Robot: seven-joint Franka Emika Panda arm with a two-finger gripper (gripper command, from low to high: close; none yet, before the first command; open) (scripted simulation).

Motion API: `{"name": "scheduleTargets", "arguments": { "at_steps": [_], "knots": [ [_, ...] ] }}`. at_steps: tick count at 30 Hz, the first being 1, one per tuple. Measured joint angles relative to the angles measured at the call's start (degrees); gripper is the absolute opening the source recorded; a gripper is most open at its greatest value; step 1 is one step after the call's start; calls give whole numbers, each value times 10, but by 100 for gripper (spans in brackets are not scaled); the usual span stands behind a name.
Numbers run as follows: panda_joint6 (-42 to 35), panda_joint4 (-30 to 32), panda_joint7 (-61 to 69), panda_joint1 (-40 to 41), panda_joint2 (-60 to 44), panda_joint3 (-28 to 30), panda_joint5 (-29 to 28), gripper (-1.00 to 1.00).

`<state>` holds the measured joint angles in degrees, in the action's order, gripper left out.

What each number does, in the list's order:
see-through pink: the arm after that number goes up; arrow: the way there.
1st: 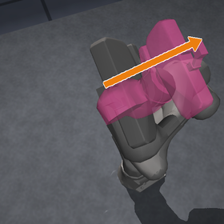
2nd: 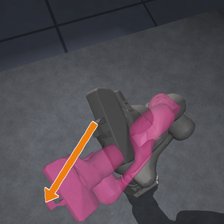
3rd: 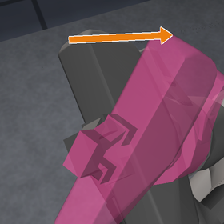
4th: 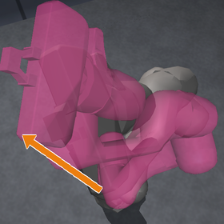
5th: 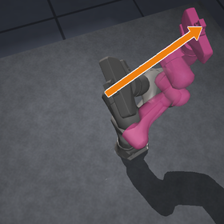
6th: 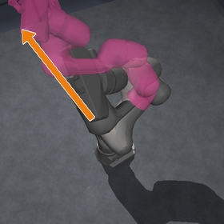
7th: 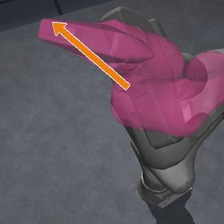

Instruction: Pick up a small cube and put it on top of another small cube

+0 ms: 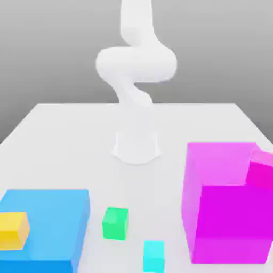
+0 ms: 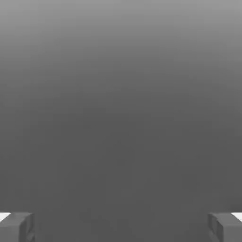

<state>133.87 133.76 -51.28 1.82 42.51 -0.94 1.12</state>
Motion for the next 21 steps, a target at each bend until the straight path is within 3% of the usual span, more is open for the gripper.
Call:
{"name": "scheduleTargets", "arguments": {
  "at_steps": [21],
  "knots": [
    [177,167,-495,147,-278,-110,46,0]
  ]
}}
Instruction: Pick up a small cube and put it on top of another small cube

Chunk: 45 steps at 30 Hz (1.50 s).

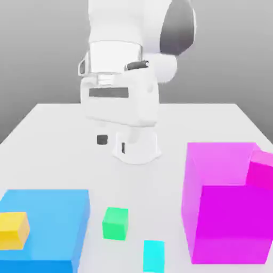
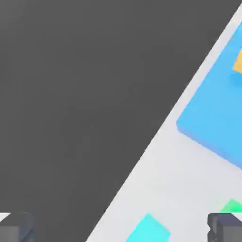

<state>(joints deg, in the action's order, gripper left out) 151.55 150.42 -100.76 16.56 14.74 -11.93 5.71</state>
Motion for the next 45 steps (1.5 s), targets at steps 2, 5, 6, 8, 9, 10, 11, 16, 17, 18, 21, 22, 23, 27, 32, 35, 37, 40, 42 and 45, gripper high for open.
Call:
{"name": "scheduleTargets", "arguments": {
  "at_steps": [2,5,6,8,9,10,11,16,17,18,21,22,23,27,32,35,37,40,42,45],
  "knots": [
    [17,16,-53,13,-27,-10,-4,0],
    [43,40,-136,29,-67,-19,-16,0],
    [51,48,-165,34,-80,-22,-21,0],
    [68,63,-224,42,-108,-23,-34,0],
    [77,71,-254,46,-121,-23,-42,0],
    [85,79,-285,49,-135,-21,-50,0],
    [93,87,-316,53,-149,-20,-59,0],
    [167,83,-402,23,-245,27,-133,0],
    [184,79,-410,10,-265,43,-144,0],
    [200,76,-419,-3,-286,58,-154,0],
    [215,73,-424,-14,-302,71,-161,-100],
    [215,73,-424,-14,-302,71,-161,-100],
    [216,73,-424,-14,-302,71,-161,-100],
    [206,75,-420,-11,-291,66,-155,-100],
    [128,93,-367,6,-194,32,-85,-100],
    [85,67,-403,-16,-176,22,-72,-100],
    [59,38,-449,-34,-179,17,-73,-100],
    [21,-9,-523,-61,-189,9,-75,-100],
    [-4,-41,-573,-79,-195,4,-77,-100],
    [2,-68,-623,-94,-230,7,-92,-100]
  ]
}}
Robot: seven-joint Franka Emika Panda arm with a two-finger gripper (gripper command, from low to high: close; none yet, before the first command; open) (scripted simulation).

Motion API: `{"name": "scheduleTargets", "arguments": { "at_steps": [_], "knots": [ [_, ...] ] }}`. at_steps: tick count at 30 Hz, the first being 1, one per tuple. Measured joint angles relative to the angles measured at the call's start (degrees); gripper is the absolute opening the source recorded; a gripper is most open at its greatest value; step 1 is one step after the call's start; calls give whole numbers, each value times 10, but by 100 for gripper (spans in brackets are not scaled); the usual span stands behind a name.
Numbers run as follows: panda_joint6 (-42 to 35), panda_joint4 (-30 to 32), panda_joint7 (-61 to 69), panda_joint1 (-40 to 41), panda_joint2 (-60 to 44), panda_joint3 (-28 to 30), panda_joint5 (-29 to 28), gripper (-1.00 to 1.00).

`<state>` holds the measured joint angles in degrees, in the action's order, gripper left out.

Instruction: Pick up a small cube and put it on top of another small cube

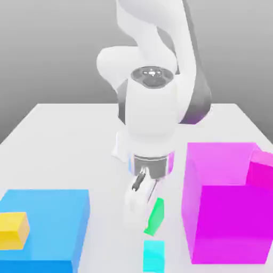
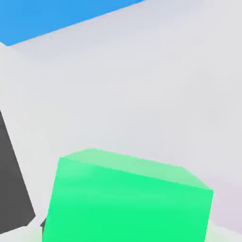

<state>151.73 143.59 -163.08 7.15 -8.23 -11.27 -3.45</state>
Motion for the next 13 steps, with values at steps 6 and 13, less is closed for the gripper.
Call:
{"name": "scheduleTargets", "arguments": {
  "at_steps": [6,13],
  "knots": [
    [62,-7,-26,-17,-70,21,-29,100],
    [29,-5,-15,-13,-36,14,-13,100]
  ]
}}
